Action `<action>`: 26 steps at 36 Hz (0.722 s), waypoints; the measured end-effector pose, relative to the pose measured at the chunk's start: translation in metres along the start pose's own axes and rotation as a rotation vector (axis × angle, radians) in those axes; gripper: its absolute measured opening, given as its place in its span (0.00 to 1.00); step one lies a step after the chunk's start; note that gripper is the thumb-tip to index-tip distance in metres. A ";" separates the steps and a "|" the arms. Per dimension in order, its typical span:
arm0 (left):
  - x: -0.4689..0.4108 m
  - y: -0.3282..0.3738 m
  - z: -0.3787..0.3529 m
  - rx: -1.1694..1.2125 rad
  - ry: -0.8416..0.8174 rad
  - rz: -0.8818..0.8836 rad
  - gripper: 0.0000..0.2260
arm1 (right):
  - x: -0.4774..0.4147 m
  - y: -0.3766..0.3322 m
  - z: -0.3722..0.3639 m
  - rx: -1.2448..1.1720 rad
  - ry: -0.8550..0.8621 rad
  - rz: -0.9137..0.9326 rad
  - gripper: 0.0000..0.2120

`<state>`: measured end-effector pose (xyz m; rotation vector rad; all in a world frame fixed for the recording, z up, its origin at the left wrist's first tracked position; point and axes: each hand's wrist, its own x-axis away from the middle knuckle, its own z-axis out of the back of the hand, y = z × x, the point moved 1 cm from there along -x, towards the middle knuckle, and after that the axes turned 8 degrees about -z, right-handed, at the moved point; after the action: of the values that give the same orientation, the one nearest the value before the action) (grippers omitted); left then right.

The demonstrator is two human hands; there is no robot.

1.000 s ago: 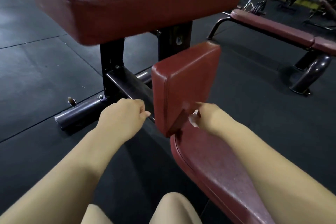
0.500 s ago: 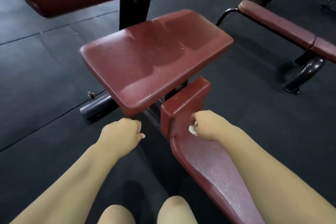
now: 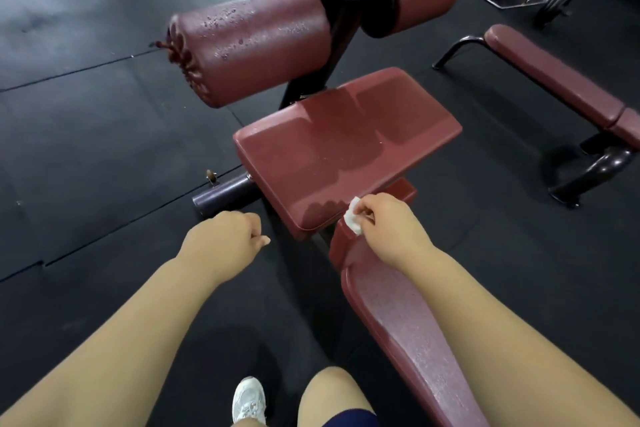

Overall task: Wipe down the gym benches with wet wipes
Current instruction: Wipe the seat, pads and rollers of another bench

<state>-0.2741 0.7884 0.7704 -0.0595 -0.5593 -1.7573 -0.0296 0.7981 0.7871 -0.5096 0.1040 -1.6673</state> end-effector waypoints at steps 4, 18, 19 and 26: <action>-0.010 -0.002 -0.002 0.076 0.041 0.032 0.10 | -0.012 -0.012 -0.019 -0.128 0.055 0.038 0.08; -0.061 0.034 -0.027 0.291 0.317 0.212 0.22 | -0.086 0.032 -0.051 -0.021 -0.002 0.585 0.10; -0.066 0.038 -0.028 0.294 0.297 0.233 0.24 | -0.097 0.041 -0.044 -0.038 0.038 0.558 0.11; -0.085 0.047 -0.037 0.277 0.205 0.386 0.24 | -0.180 0.108 0.006 -0.064 0.268 0.045 0.06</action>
<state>-0.1983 0.8439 0.7254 0.1930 -0.5922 -1.2819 0.0854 0.9540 0.7057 -0.3270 0.3635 -1.6852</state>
